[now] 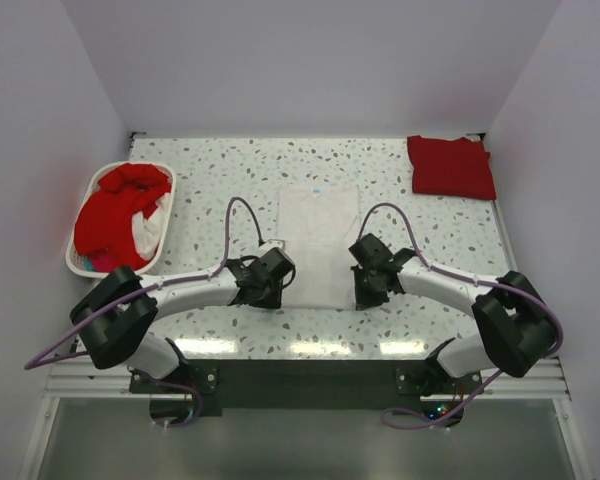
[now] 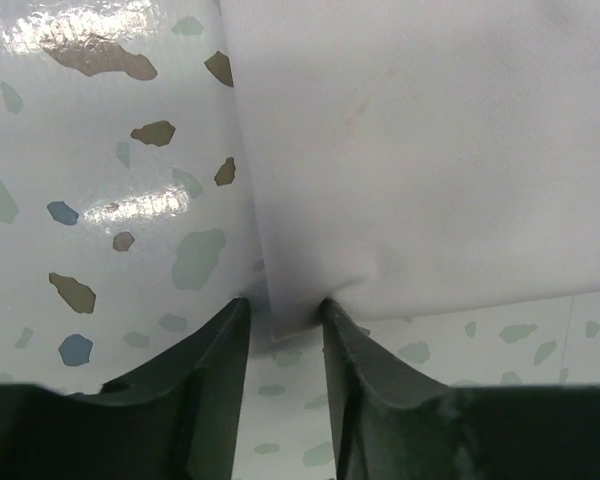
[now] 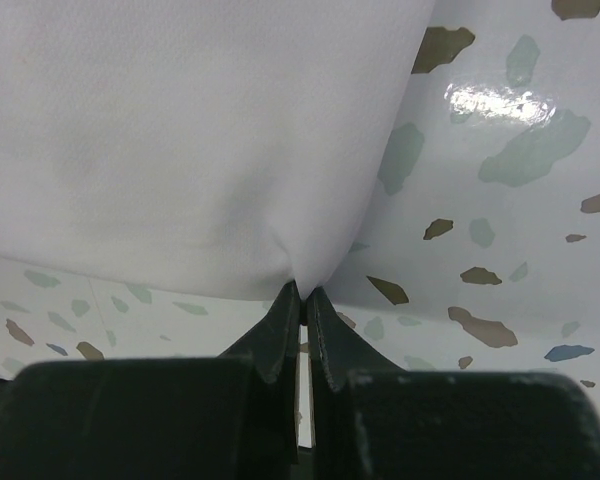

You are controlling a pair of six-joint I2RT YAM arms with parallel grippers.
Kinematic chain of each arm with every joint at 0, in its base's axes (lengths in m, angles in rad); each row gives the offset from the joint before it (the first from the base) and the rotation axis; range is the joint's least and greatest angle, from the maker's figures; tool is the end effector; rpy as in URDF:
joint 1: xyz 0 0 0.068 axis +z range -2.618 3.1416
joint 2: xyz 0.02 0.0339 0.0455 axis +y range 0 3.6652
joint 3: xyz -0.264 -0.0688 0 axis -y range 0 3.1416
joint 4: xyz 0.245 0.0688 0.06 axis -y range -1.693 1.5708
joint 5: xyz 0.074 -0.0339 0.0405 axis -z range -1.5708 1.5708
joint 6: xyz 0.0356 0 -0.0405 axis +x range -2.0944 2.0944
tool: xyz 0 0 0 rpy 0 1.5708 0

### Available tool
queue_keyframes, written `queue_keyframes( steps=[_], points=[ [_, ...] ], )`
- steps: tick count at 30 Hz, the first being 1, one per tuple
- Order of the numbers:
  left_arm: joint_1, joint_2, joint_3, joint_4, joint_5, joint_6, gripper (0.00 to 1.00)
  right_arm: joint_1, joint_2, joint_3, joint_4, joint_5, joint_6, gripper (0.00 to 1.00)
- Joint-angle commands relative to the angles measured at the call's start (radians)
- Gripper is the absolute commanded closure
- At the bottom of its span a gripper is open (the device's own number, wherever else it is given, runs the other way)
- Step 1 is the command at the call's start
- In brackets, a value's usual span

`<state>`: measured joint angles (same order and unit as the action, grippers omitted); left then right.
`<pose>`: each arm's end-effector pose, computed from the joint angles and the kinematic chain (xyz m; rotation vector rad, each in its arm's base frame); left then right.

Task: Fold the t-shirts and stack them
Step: Fold the tshirt

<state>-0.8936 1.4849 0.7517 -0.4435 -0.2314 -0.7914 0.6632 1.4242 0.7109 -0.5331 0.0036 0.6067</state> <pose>0.1701 -0.1985 0.1568 0.0754 2.7024 -0.1936 0.1899 0.1482 0.1558 -0.0801 2.8645 0.2740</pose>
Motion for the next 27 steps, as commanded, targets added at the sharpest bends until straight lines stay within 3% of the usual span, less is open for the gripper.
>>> queue_keyframes(
  steps=[1, 8, 17, 27],
  points=[
    [-0.007, 0.026, -0.029, 0.040, 0.010, -0.028, 0.64, 0.013, 0.018, -0.042, 0.002, 0.042, -0.019, 1.00],
    [-0.008, 0.063, -0.054, 0.045, 0.032, -0.032, 1.00, 0.024, 0.039, -0.047, 0.031, 0.012, -0.038, 1.00],
    [-0.048, -0.007, -0.110, -0.085, 0.063, -0.077, 1.00, 0.110, 0.013, -0.042, -0.044, 0.007, -0.021, 1.00],
    [-0.281, -0.294, -0.150, -0.397, 0.098, -0.285, 1.00, 0.272, -0.266, -0.087, -0.257, -0.119, 0.157, 1.00]
  ],
)
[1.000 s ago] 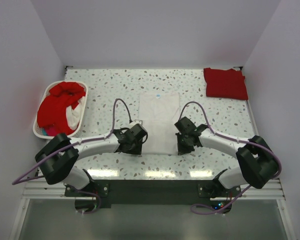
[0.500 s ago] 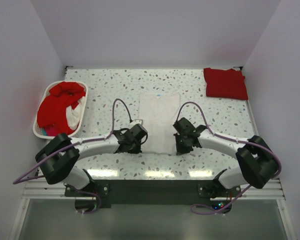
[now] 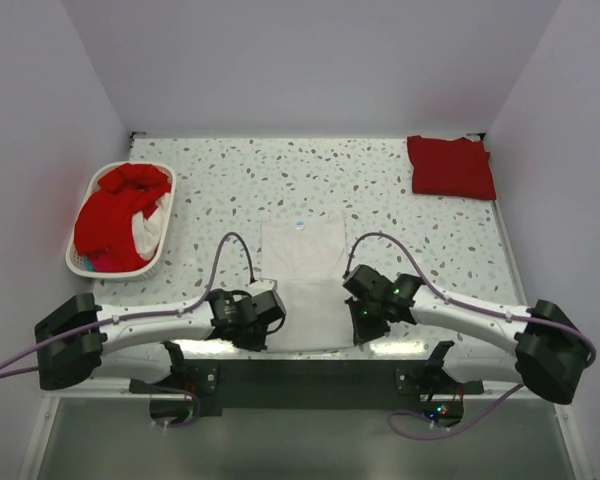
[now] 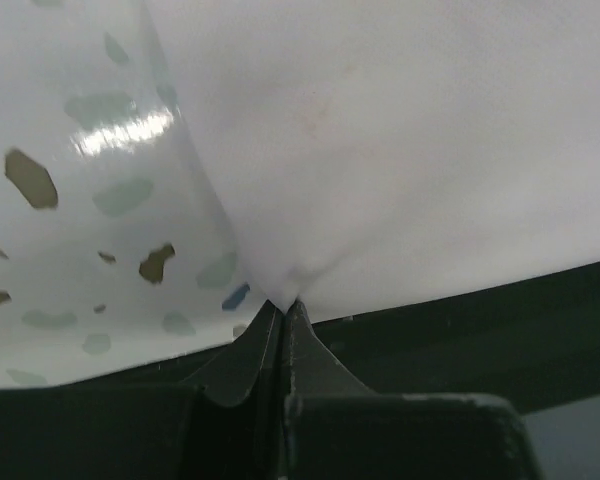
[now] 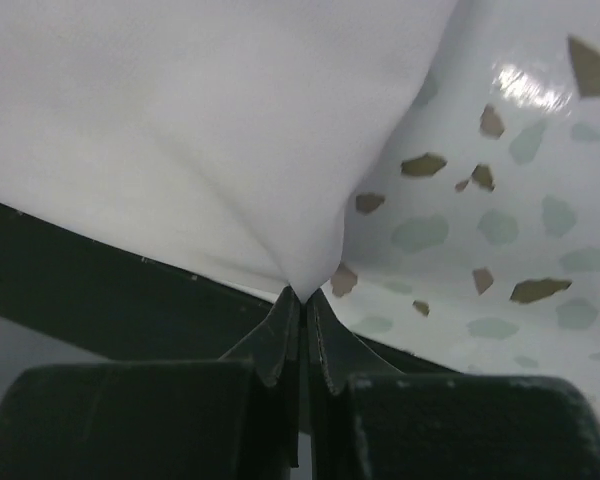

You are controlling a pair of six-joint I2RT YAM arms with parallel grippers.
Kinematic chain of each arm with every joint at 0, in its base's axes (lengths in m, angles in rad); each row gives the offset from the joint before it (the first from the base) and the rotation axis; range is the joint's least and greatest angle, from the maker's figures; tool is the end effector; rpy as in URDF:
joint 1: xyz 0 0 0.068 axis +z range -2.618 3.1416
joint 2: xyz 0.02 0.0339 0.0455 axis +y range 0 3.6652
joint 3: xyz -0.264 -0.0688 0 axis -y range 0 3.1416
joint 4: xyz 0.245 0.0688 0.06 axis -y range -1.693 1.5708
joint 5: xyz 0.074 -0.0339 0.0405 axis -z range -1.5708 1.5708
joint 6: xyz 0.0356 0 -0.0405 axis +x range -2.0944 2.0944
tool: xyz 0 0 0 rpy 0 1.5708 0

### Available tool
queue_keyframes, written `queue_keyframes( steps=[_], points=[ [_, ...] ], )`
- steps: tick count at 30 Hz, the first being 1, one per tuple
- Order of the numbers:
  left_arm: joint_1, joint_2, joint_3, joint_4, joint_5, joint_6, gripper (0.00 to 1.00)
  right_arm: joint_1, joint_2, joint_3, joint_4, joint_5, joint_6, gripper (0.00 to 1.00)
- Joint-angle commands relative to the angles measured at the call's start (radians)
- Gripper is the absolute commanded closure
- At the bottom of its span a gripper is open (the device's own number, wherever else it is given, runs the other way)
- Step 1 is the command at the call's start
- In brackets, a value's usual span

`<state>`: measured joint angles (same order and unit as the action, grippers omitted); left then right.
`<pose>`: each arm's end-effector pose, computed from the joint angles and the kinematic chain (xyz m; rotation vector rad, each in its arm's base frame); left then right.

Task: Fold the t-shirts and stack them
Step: Fold the tshirt

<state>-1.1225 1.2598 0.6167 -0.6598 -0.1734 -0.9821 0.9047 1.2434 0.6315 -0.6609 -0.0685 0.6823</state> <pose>0.0923 -0.1777 0.1608 0.1667 2.8471 -0.2109 0.1231 0.1605 0.1672 -0.3432 2.9363 0.3874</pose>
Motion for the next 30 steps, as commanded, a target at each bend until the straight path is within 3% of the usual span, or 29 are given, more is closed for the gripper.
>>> queue_keyframes(
  steps=[1, 4, 9, 16, 22, 30],
  points=[
    [-0.074, -0.109, -0.015, -0.190, 0.072, -0.134, 1.00, 0.037, -0.126, -0.003, -0.152, -0.065, 0.097, 1.00],
    [-0.146, -0.184, -0.023, -0.176, 0.138, -0.193, 1.00, 0.054, -0.179, 0.033, -0.244, -0.079, 0.091, 1.00],
    [-0.113, -0.212, 0.067, -0.193, 0.127, -0.150, 1.00, 0.053, -0.162, 0.219, -0.429, 0.015, 0.022, 1.00],
    [0.137, -0.226, 0.169, -0.135, 0.136, 0.069, 1.00, -0.012, -0.001, 0.490, -0.519, 0.116, -0.121, 1.00],
    [0.308, -0.149, 0.245, -0.074, 0.155, 0.192, 1.00, -0.168, 0.114, 0.631, -0.482, 0.070, -0.262, 1.00],
    [0.533, -0.036, 0.351, 0.022, 0.155, 0.312, 1.00, -0.259, 0.344, 0.867, -0.467, 0.033, -0.417, 1.00]
  ],
)
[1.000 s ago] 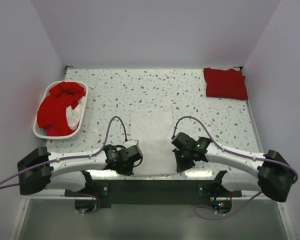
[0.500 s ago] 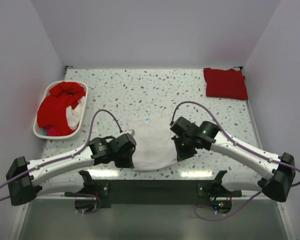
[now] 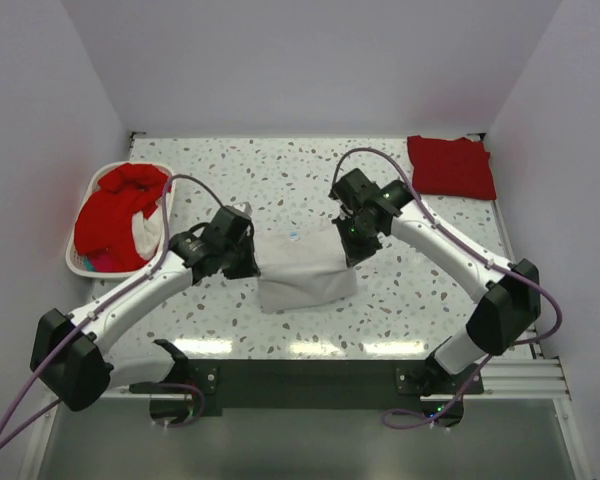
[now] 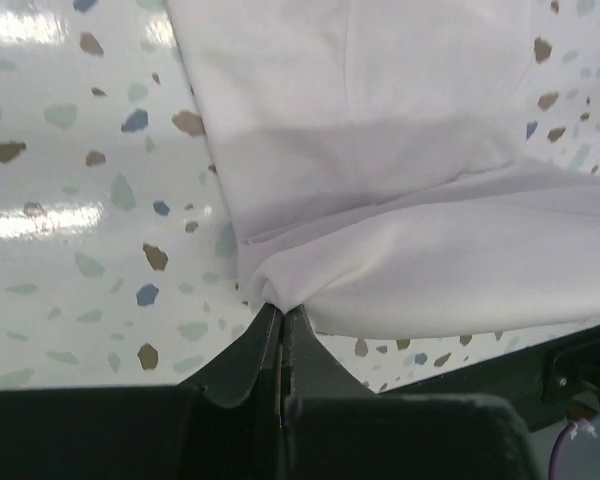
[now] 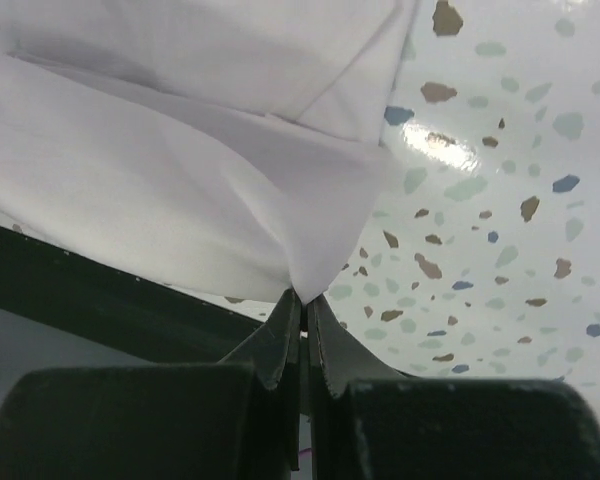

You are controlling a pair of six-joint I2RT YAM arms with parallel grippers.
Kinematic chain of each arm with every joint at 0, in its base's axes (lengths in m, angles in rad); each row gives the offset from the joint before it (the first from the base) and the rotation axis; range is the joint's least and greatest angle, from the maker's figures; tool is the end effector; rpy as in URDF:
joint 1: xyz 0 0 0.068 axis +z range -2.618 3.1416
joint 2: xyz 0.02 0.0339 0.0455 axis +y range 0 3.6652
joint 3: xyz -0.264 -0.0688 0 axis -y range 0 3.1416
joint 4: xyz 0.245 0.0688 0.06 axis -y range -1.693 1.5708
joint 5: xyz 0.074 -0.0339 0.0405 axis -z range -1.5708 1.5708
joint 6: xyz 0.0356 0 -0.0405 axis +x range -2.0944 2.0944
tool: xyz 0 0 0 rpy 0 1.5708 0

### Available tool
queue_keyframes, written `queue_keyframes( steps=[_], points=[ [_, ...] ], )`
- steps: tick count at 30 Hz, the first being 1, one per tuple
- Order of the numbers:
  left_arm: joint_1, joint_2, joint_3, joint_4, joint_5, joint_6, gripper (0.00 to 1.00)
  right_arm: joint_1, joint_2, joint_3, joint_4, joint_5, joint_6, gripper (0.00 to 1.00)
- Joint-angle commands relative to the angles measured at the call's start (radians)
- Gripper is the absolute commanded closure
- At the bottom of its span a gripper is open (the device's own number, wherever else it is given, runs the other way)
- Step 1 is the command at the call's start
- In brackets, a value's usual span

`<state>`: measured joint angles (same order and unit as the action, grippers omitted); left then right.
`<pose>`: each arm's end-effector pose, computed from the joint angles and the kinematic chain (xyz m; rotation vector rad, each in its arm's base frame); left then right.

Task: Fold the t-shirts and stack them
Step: Fold the tshirt

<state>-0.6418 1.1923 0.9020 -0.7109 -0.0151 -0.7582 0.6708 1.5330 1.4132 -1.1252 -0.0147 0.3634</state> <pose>0.1873 -0.1393 0.2539 -0.1603 2.6500 -0.4854 0.2312 0.1841 0.3038 -0.4405 2.8208 0.2502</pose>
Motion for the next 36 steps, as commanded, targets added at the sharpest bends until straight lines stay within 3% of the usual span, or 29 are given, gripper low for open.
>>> queue_keyframes(
  steps=[1, 11, 16, 23, 31, 36],
  points=[
    [0.085, 0.042, 0.074, 0.094, -0.003, 0.106, 1.00, -0.043, 0.093, 0.127, 0.002, -0.030, -0.116, 1.00],
    [0.234, 0.249, 0.139, 0.309, 0.060, 0.183, 1.00, -0.187, 0.375, 0.371, 0.085, -0.131, -0.198, 1.00],
    [0.257, 0.412, 0.218, 0.451, 0.061, 0.220, 1.00, -0.264, 0.522, 0.403, 0.183, -0.185, -0.185, 1.00],
    [0.292, 0.630, 0.342, 0.502, 0.066, 0.257, 1.00, -0.303, 0.647, 0.432, 0.343, -0.257, -0.192, 1.00],
    [0.292, 0.737, 0.324, 0.539, 0.182, 0.260, 1.00, -0.307, 0.688, 0.333, 0.406, -0.268, -0.167, 1.00],
    [0.284, 0.644, 0.149, 0.534, 0.221, 0.201, 1.00, -0.304, 0.572, 0.104, 0.453, -0.323, -0.112, 1.00]
  ],
)
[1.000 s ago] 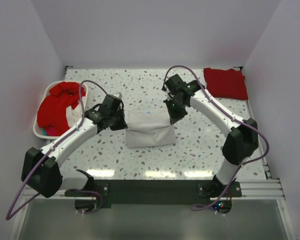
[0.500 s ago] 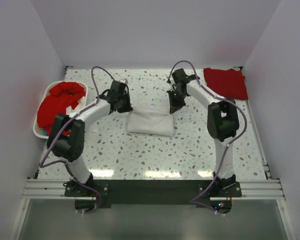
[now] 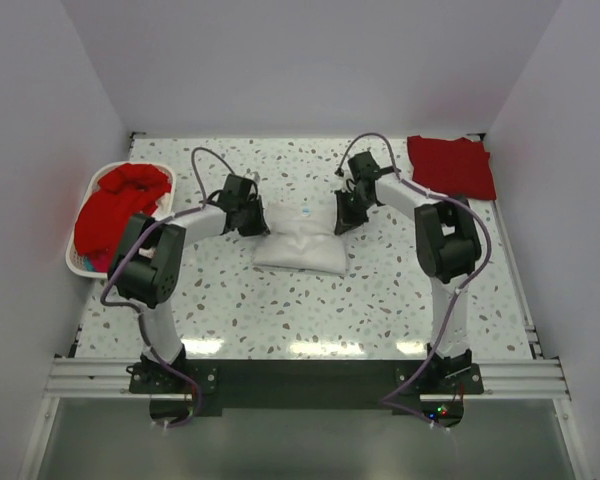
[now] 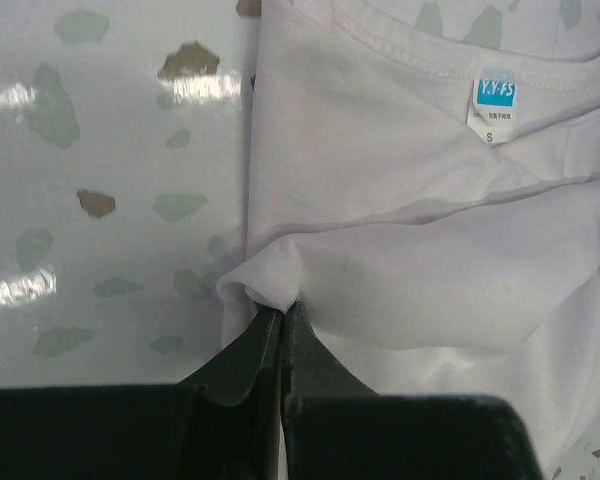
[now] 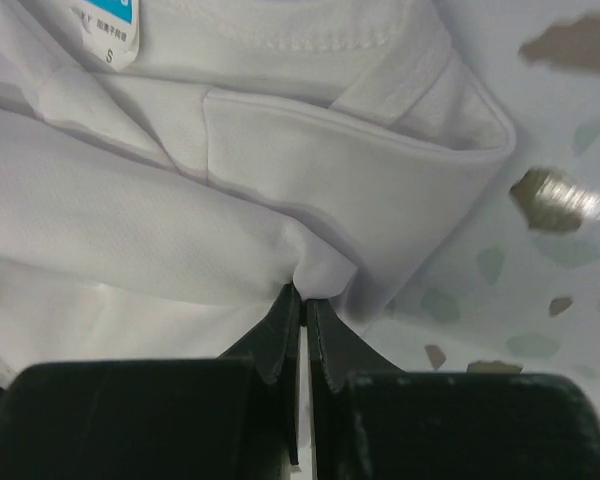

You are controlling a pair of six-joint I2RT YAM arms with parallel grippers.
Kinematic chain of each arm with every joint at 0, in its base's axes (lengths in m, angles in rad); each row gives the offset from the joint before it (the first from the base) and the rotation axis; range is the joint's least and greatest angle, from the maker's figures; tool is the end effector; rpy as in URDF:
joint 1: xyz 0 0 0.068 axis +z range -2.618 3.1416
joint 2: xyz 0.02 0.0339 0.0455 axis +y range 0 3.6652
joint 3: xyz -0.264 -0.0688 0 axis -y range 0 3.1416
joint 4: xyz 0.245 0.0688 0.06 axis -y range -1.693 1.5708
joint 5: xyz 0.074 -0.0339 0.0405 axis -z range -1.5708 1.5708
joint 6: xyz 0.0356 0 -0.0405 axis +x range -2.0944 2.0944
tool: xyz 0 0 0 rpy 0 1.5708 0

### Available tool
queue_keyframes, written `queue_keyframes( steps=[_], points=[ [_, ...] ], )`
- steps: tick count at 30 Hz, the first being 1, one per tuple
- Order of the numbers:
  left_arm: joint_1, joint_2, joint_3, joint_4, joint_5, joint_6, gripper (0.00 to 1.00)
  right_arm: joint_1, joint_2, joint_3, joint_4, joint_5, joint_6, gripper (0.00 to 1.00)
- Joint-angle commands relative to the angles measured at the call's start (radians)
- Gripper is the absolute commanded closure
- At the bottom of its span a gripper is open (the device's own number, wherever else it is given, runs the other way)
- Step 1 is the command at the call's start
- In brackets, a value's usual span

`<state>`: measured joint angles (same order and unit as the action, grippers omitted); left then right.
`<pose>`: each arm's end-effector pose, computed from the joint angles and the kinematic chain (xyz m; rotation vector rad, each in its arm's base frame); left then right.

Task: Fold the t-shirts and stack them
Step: Fold the tshirt

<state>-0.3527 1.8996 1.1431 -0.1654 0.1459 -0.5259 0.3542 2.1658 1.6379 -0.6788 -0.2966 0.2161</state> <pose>0.3648 -0.1398 0.1518 -0.1589 2.5585 -0.5361 0.4169 0.1653 0.1596 -0.2724 2.8125 0.5512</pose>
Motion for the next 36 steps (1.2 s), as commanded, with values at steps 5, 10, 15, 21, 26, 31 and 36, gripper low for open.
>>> queue_keyframes(
  steps=[5, 10, 15, 21, 26, 31, 36],
  points=[
    [-0.126, -0.288, -0.323, -0.129, 0.011, -0.062, 1.00, 0.090, -0.233, -0.434, 0.012, -0.047, 0.068, 1.00],
    [-0.313, -0.626, -0.519, -0.284, -0.064, -0.229, 1.00, 0.218, -0.466, -0.643, -0.022, -0.051, 0.107, 1.00],
    [-0.325, -0.873, -0.513, -0.348, -0.130, -0.237, 1.00, 0.209, -0.635, -0.782, 0.021, 0.001, 0.161, 1.00],
    [-0.325, -0.832, -0.450, -0.338, -0.144, -0.213, 1.00, 0.209, -0.667, -0.771, 0.013, -0.024, 0.178, 1.00],
    [-0.325, -0.841, -0.465, -0.286, -0.175, -0.227, 1.00, 0.206, -0.707, -0.705, -0.083, 0.010, 0.148, 1.00],
    [-0.324, -0.823, -0.474, -0.220, -0.157, -0.217, 1.00, 0.206, -0.735, -0.664, -0.122, -0.018, 0.124, 1.00],
    [-0.325, -0.777, -0.454, -0.168, -0.160, -0.177, 1.00, 0.189, -0.721, -0.627, -0.165, -0.010, 0.095, 1.00]
  ],
)
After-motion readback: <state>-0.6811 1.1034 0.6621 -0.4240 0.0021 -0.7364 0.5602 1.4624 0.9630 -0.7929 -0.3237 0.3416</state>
